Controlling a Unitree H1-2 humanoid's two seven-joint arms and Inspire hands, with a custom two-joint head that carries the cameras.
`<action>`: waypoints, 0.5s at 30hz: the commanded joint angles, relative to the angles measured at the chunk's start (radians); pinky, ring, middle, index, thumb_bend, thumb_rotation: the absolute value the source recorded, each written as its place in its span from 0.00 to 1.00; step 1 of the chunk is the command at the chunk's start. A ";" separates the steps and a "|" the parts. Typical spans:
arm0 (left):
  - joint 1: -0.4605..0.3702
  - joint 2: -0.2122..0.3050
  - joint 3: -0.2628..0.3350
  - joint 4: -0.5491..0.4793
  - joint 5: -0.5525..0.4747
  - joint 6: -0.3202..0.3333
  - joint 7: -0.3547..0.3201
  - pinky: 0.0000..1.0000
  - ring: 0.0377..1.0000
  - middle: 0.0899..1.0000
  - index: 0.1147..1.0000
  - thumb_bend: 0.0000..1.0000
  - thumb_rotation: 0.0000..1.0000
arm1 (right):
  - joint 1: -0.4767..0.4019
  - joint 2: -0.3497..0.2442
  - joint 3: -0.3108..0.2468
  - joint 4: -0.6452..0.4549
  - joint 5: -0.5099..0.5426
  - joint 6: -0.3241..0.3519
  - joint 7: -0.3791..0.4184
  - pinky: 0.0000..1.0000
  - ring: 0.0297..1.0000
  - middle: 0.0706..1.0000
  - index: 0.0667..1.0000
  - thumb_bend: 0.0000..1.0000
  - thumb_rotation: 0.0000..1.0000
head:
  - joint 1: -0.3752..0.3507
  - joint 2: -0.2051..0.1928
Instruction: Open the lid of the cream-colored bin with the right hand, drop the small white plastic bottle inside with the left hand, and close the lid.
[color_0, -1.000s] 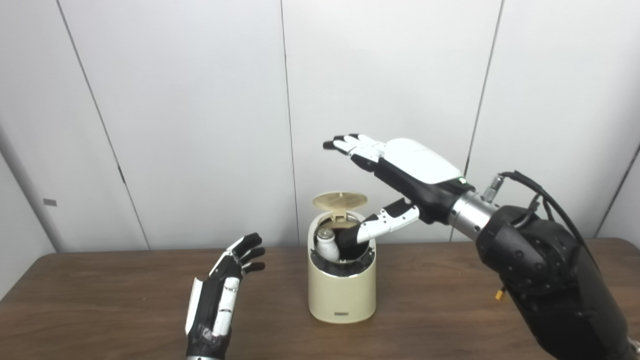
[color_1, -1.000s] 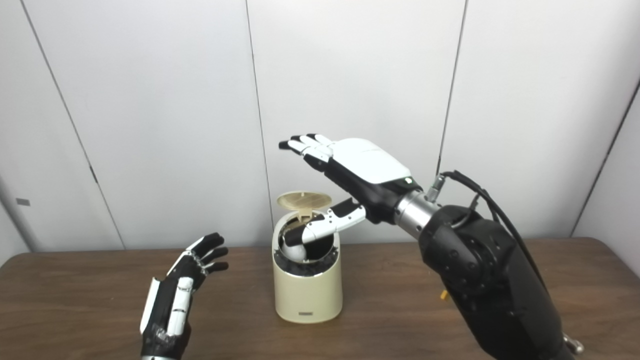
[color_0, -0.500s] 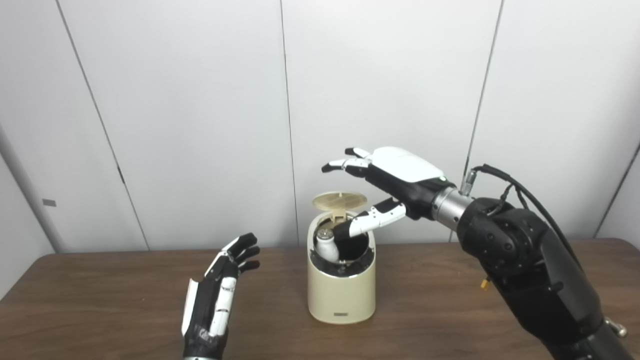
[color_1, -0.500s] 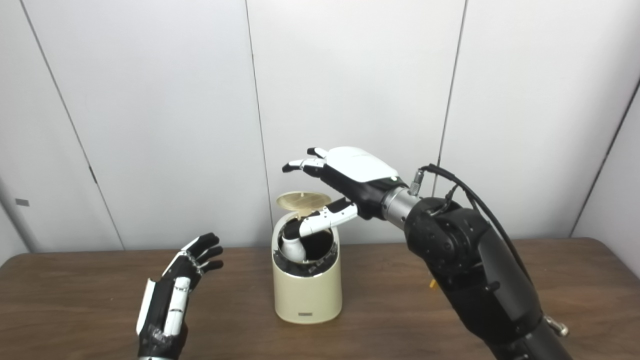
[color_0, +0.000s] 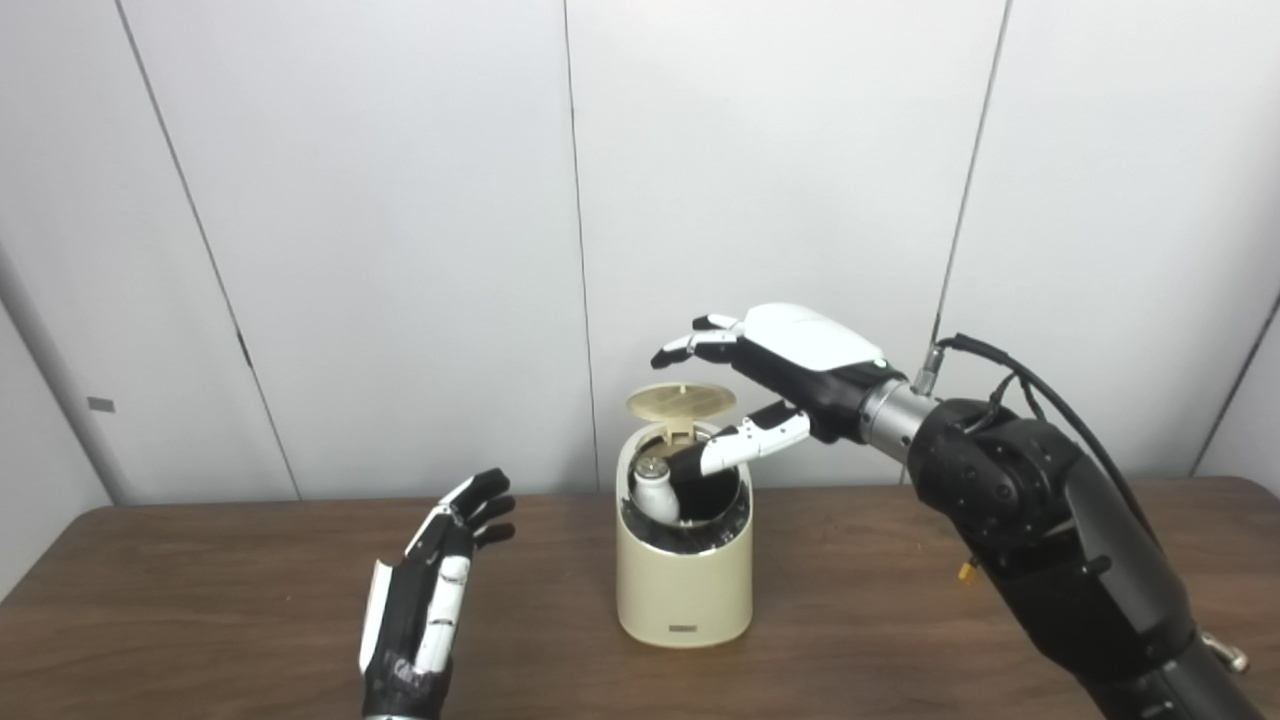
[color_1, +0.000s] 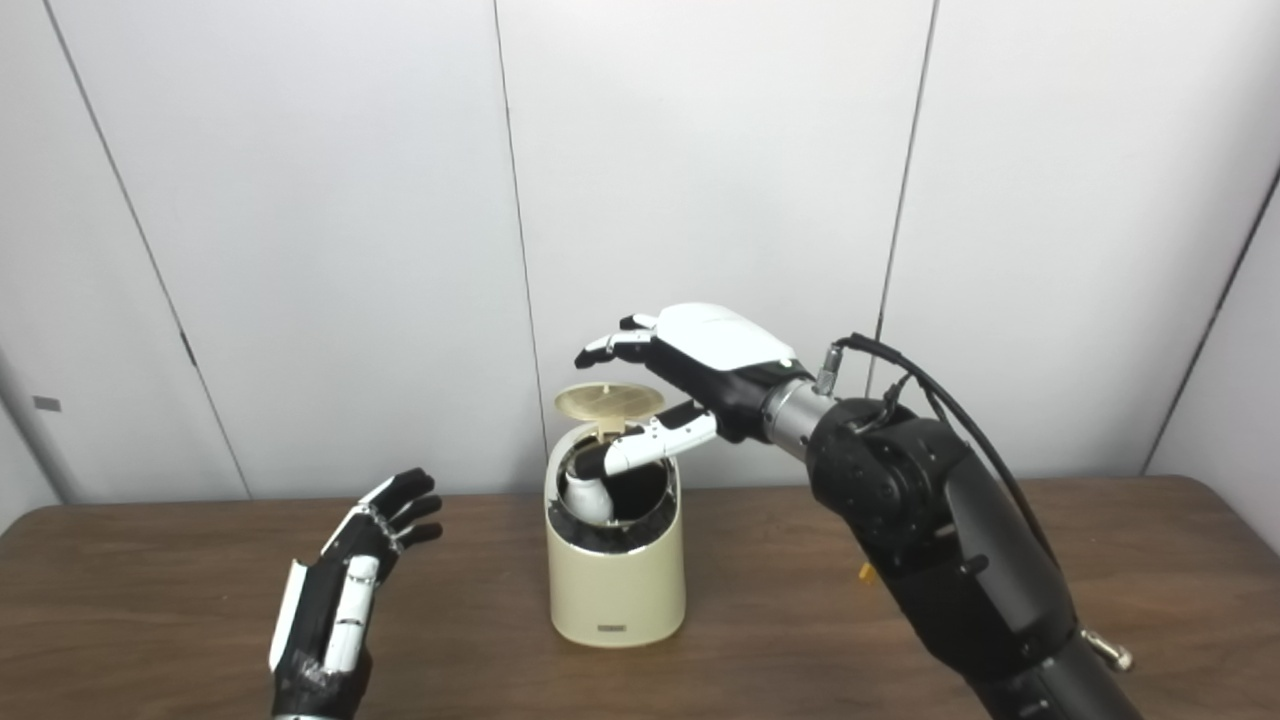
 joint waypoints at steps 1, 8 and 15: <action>-0.033 0.000 0.003 -0.018 0.007 -0.020 -0.004 0.73 0.80 0.82 0.80 0.47 0.84 | -0.038 -0.018 -0.017 -0.014 0.005 -0.007 -0.014 0.92 0.95 0.86 0.80 1.00 0.94 | -0.001 0.001; -0.035 0.003 0.002 -0.018 0.015 -0.021 -0.004 0.73 0.80 0.82 0.80 0.48 0.84 | -0.015 -0.020 -0.026 -0.036 0.005 0.016 -0.015 0.88 0.92 0.91 0.79 1.00 0.95 | -0.005 0.005; -0.034 0.006 0.002 -0.022 0.018 -0.021 -0.005 0.73 0.80 0.82 0.80 0.49 0.83 | 0.013 -0.021 -0.022 -0.085 -0.018 0.107 0.030 0.73 0.89 0.94 0.80 1.00 0.96 | -0.009 0.010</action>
